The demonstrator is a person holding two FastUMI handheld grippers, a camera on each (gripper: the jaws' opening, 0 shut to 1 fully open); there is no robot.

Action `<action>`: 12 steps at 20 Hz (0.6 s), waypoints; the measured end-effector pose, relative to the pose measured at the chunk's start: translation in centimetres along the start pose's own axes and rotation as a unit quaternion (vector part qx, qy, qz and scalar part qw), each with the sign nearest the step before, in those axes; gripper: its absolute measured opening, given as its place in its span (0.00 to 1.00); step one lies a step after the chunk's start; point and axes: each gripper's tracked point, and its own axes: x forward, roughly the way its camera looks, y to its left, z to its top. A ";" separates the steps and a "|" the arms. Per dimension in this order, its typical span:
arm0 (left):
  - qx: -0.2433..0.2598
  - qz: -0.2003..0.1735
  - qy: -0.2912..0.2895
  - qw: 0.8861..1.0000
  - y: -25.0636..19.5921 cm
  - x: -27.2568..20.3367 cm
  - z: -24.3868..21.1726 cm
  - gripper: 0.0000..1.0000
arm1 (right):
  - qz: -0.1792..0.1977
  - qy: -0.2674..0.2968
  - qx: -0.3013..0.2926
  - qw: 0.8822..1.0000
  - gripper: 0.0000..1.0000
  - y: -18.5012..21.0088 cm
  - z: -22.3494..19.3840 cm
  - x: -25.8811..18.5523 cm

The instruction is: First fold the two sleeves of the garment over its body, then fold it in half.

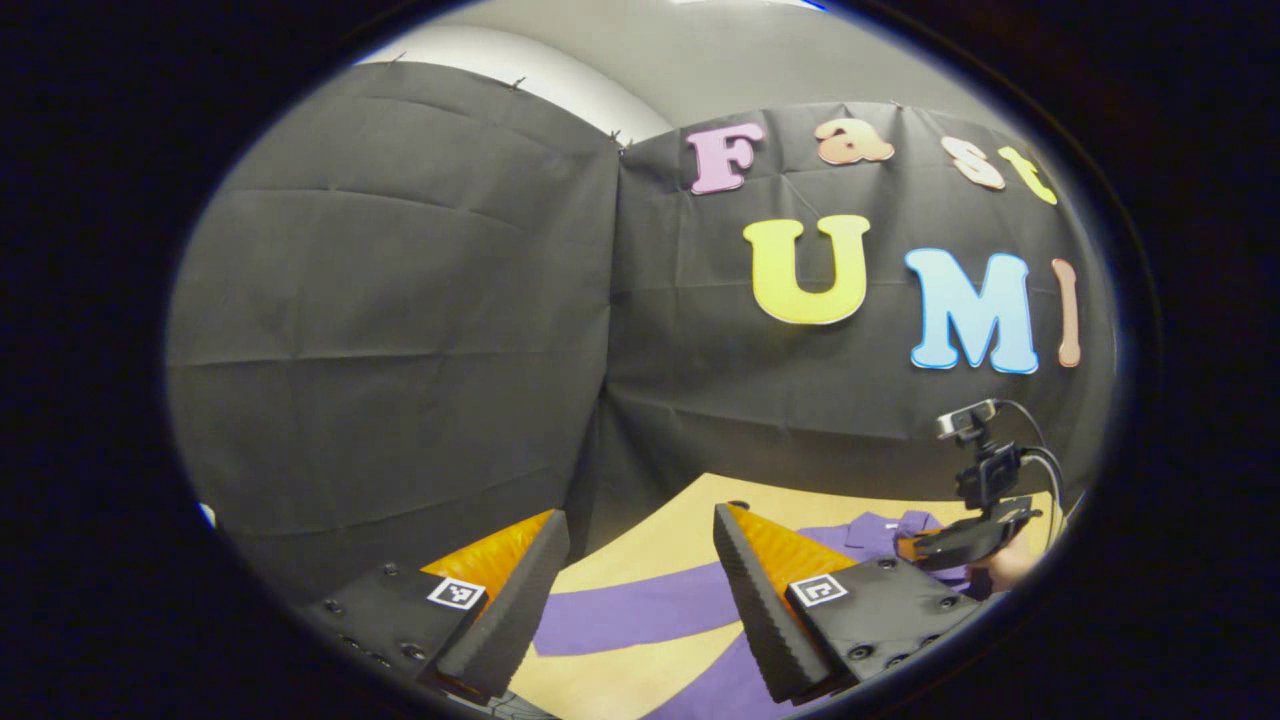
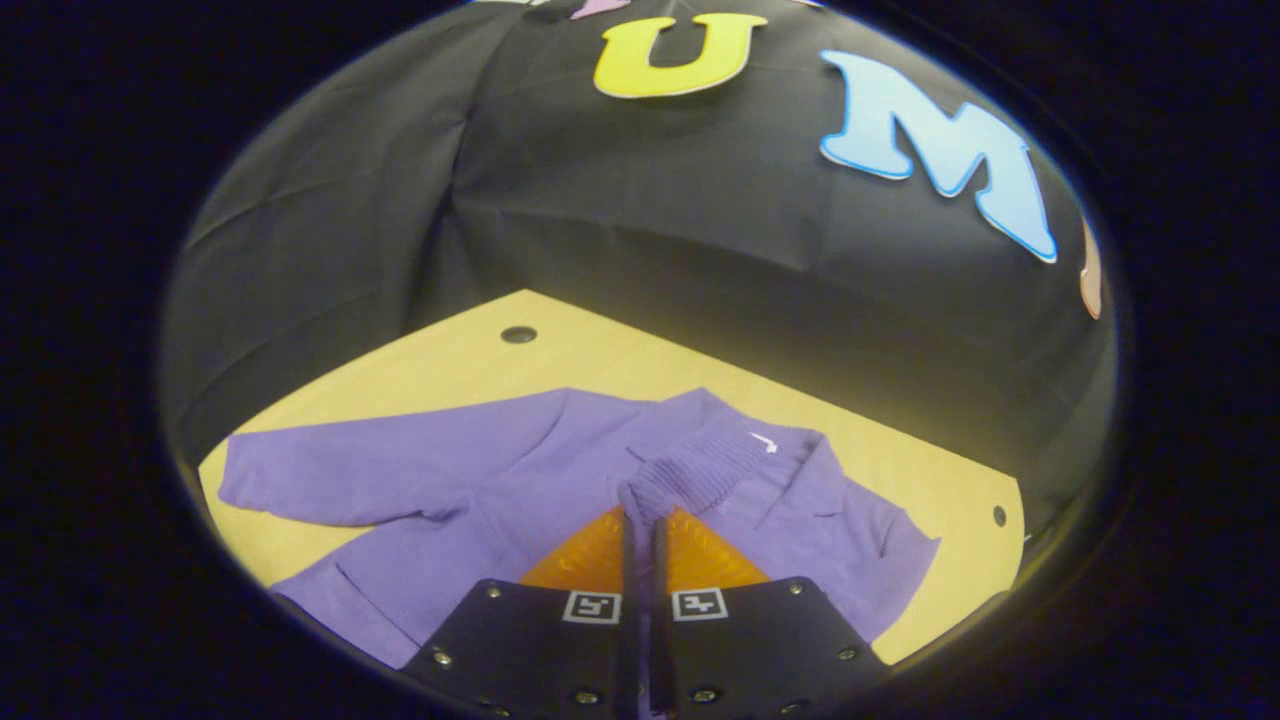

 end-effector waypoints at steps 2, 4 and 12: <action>0.004 0.007 0.003 1.000 0.7 -0.3 -0.3 0.93 | 0.005 0.016 -0.014 1.000 0.05 0.9 -1.0 1.3; 0.009 0.011 0.006 1.000 1.3 -0.7 -0.4 0.95 | 0.005 0.026 -0.026 0.999 0.04 1.7 -1.6 2.2; 0.009 0.012 0.013 1.000 2.3 -0.9 -0.9 0.93 | 0.019 0.044 -0.042 0.998 0.14 3.5 -3.0 3.6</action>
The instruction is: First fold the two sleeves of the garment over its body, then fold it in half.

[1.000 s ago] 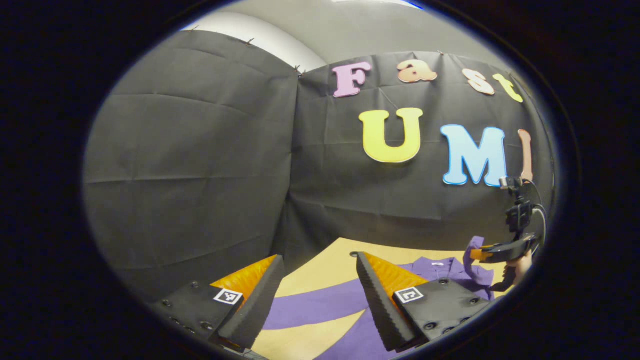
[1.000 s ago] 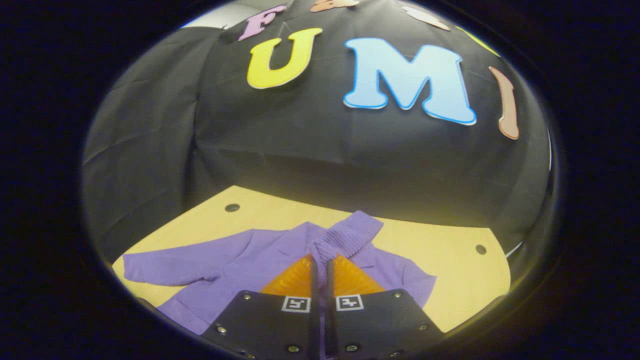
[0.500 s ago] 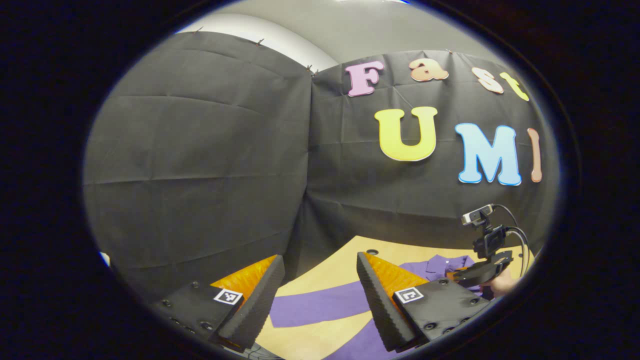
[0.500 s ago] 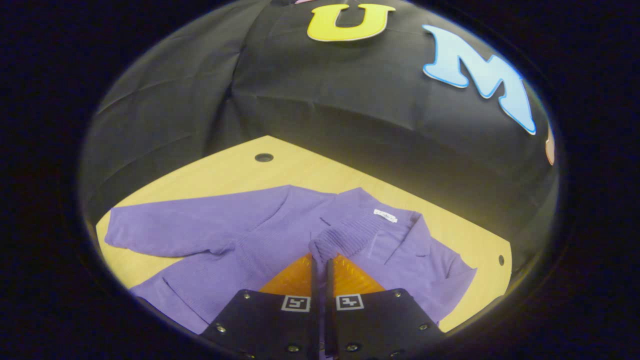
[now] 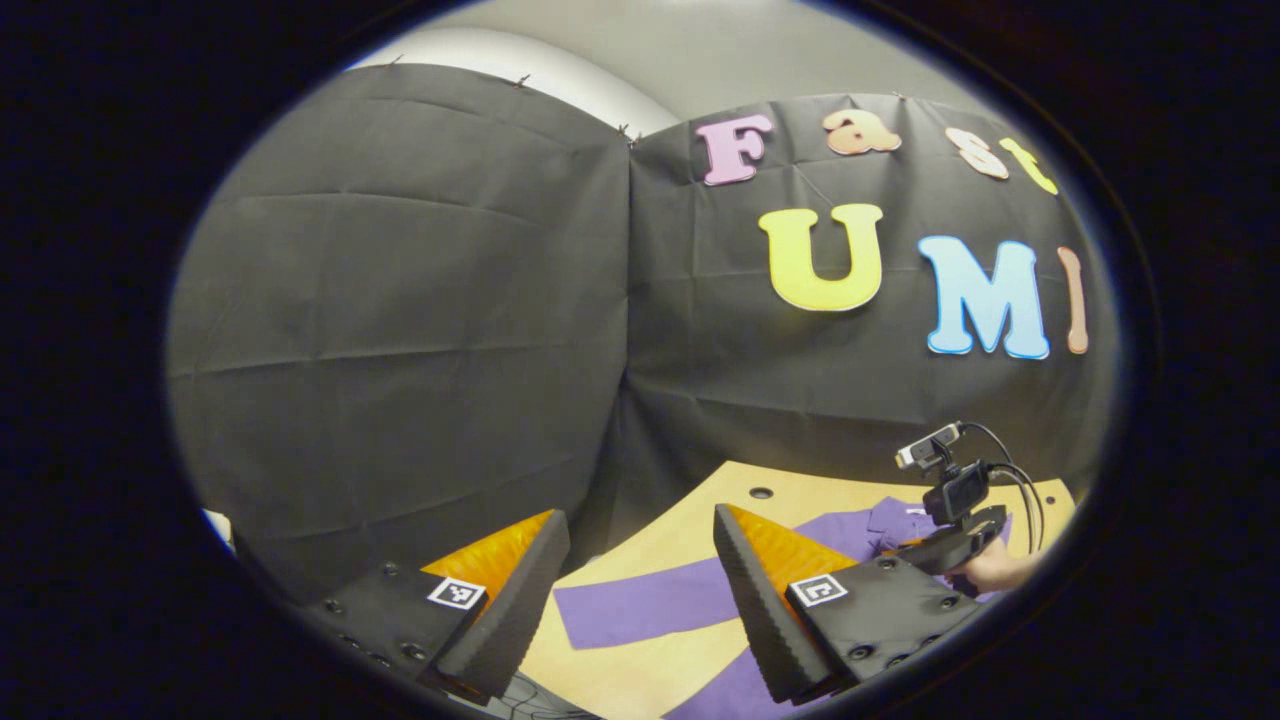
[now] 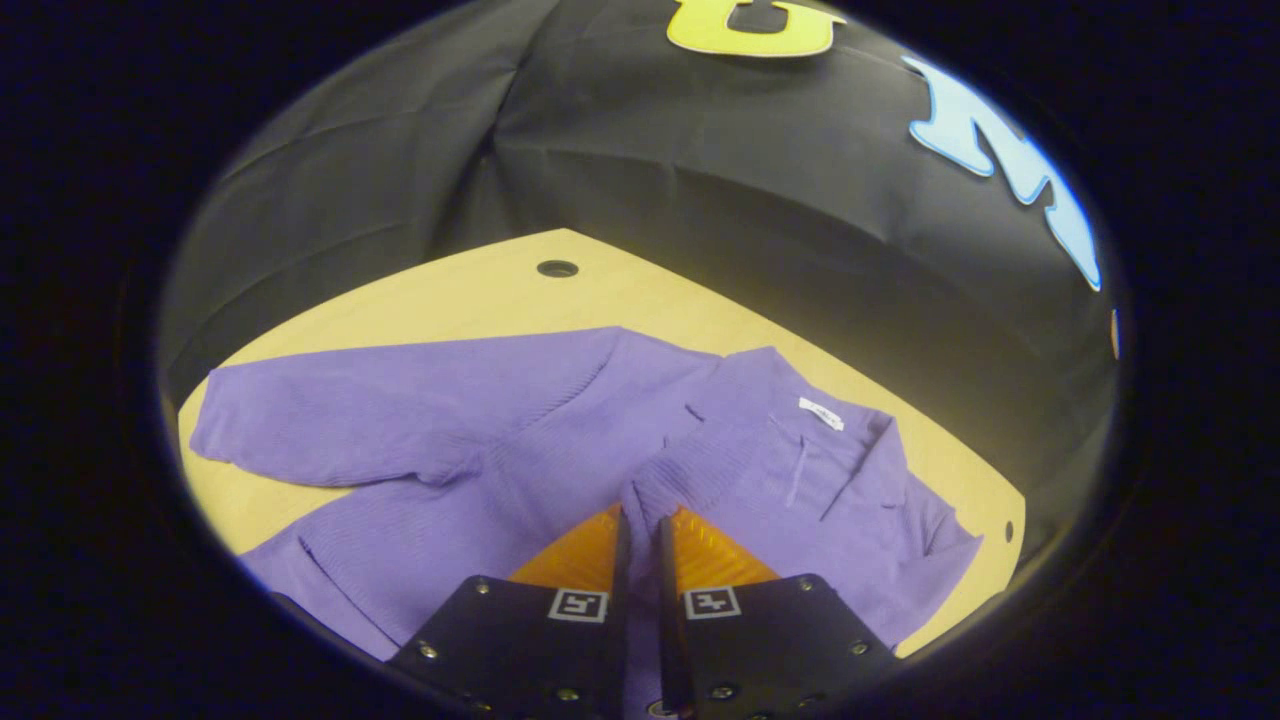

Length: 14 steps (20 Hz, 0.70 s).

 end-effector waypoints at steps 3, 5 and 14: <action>0.000 -0.005 0.000 1.000 -0.2 0.1 -0.1 0.95 | 0.006 -0.008 0.006 1.000 0.21 0.1 0.3 0.1; -0.001 -0.006 0.000 1.000 -0.1 0.2 -0.1 0.95 | 0.011 -0.011 0.019 1.000 0.30 0.4 0.7 -0.4; -0.011 -0.012 0.002 1.000 0.2 0.9 -0.8 0.95 | 0.010 -0.053 0.031 0.998 0.94 0.8 3.0 -4.0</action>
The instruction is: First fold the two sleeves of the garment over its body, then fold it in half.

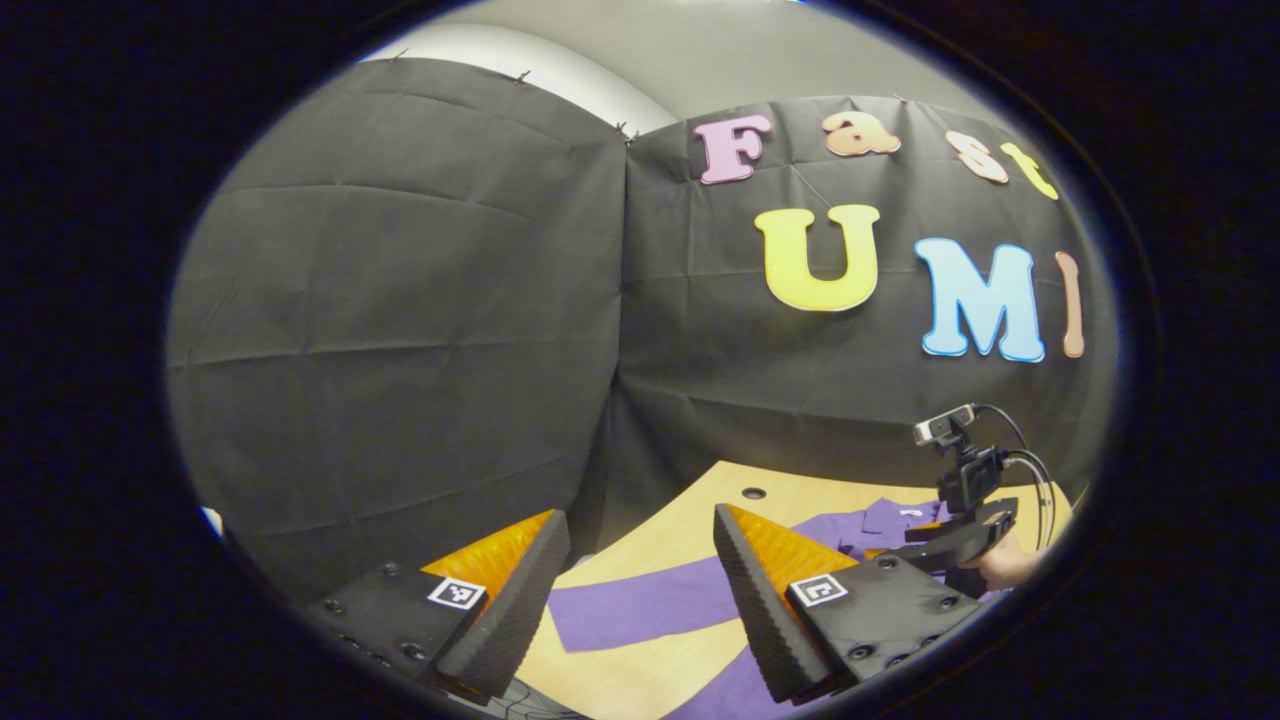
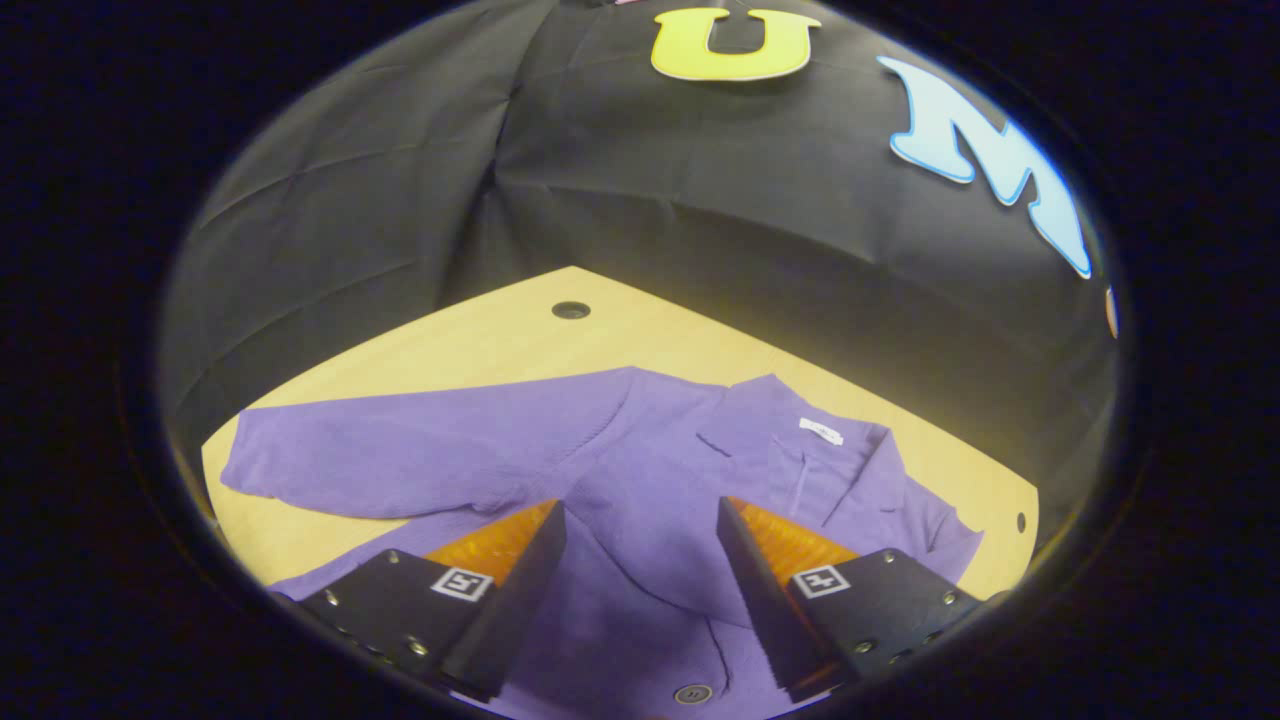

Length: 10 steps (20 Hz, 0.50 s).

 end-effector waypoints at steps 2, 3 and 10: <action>-0.005 -0.002 0.002 1.000 0.0 0.2 -0.4 0.95 | -0.003 -0.015 0.009 1.000 0.97 0.0 0.8 -1.4; -0.008 -0.003 0.004 1.000 0.1 0.4 -0.8 0.95 | -0.007 -0.022 0.014 1.000 0.96 -0.1 1.1 -2.3; -0.026 0.009 0.048 0.998 2.5 4.8 -6.3 0.93 | -0.033 -0.070 0.053 0.996 0.96 -0.2 3.4 -10.2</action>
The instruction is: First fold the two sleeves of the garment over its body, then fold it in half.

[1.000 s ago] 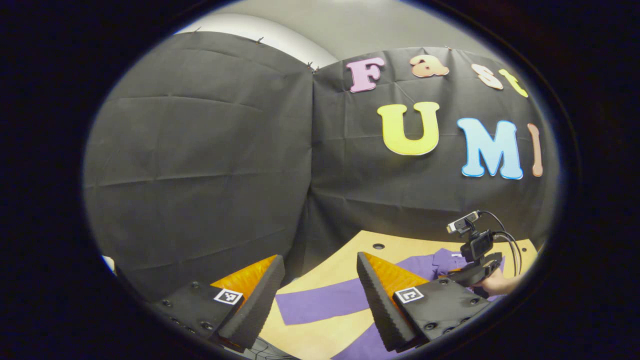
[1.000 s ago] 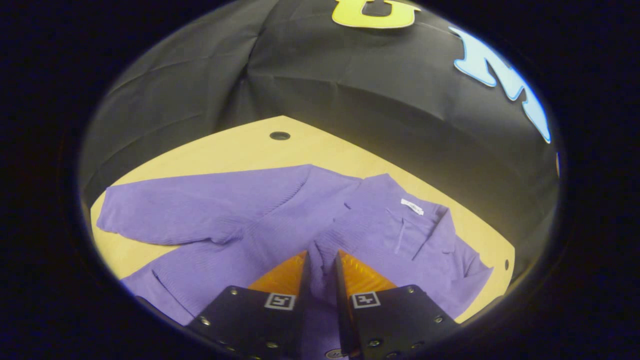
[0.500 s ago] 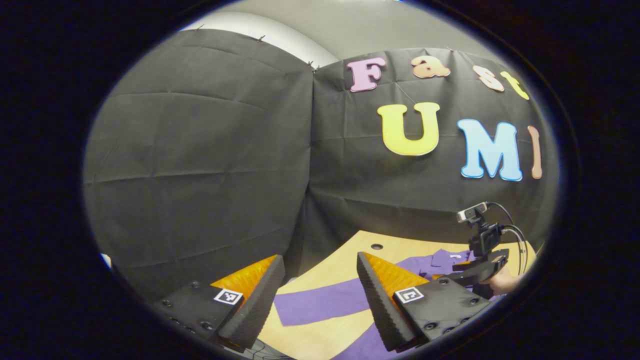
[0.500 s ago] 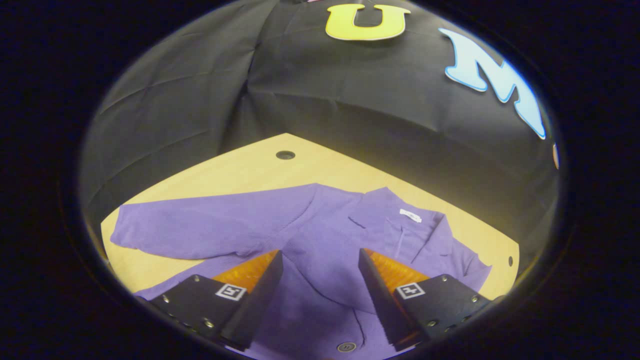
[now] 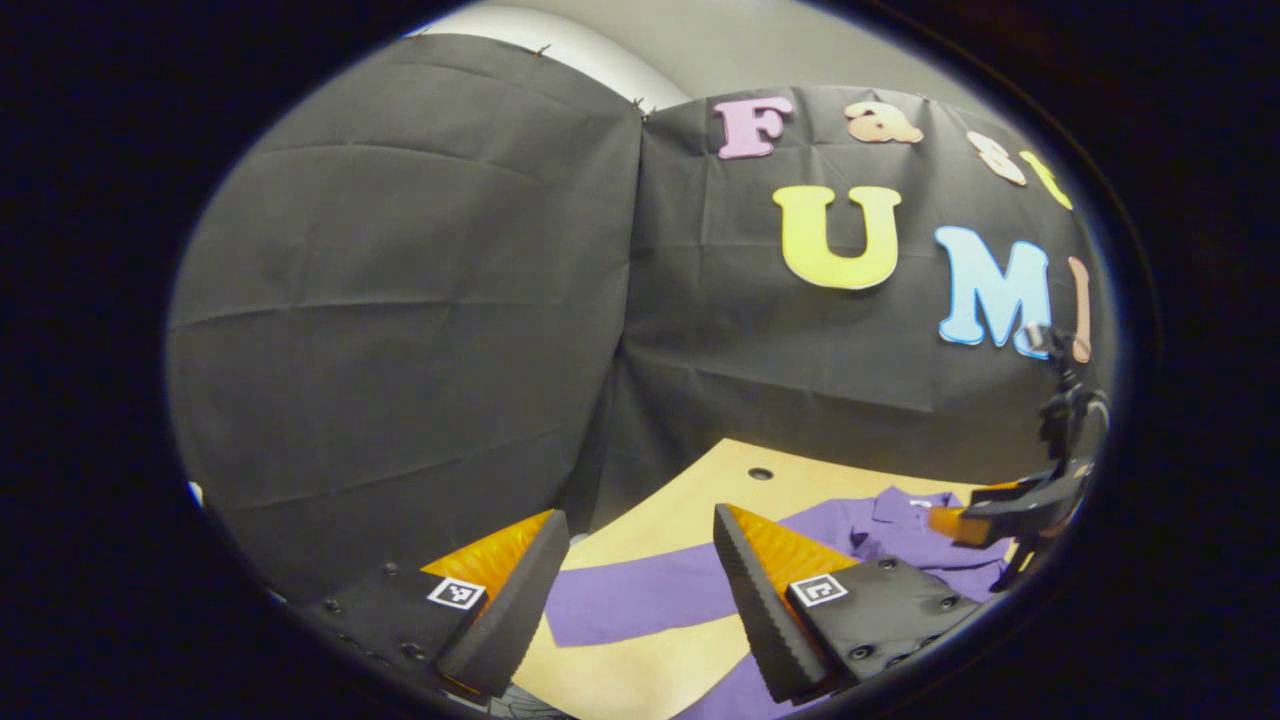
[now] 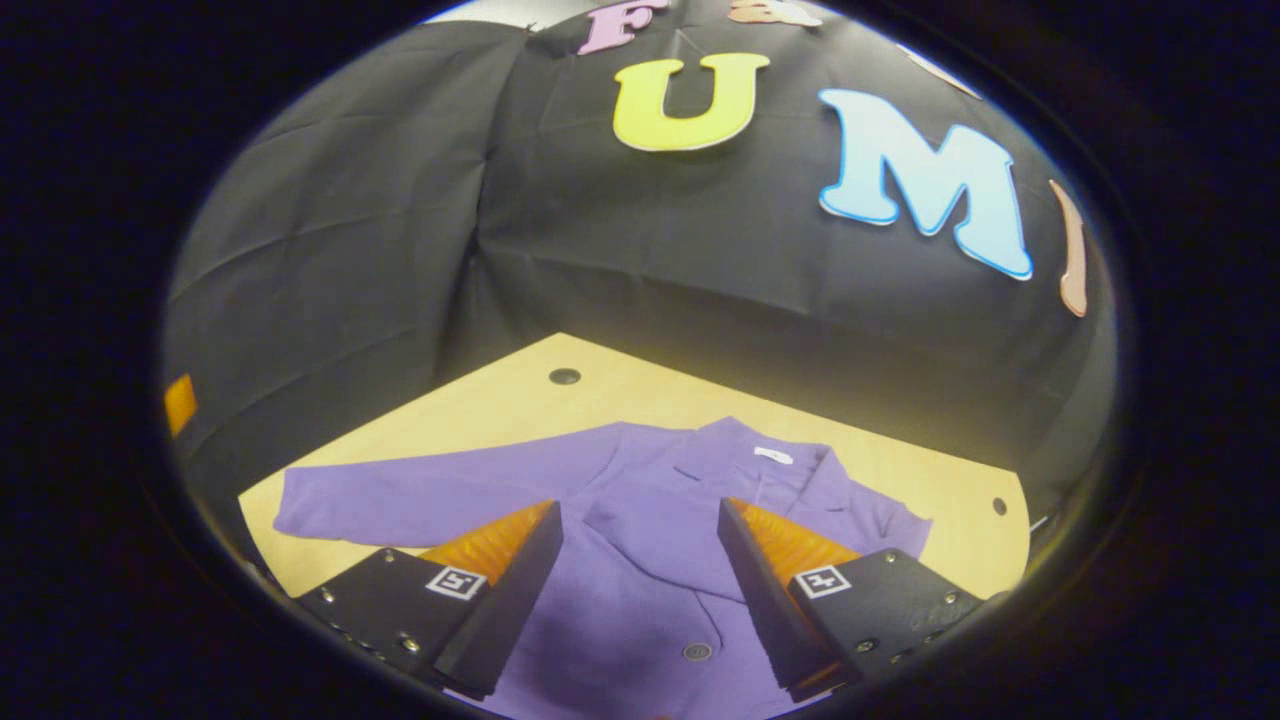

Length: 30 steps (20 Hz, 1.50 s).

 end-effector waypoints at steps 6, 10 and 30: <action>-0.009 0.018 0.069 0.997 3.4 4.9 -7.5 0.93 | -0.058 -0.019 0.008 0.998 0.96 -2.0 0.6 -5.7; -0.009 0.032 0.111 0.993 5.7 7.5 -12.1 0.93 | -0.087 -0.013 0.023 0.996 0.96 -2.6 -0.4 -8.0; 0.035 0.045 0.193 0.980 7.6 10.9 -19.4 0.93 | -0.026 0.043 0.039 0.998 0.96 2.2 -4.4 -7.8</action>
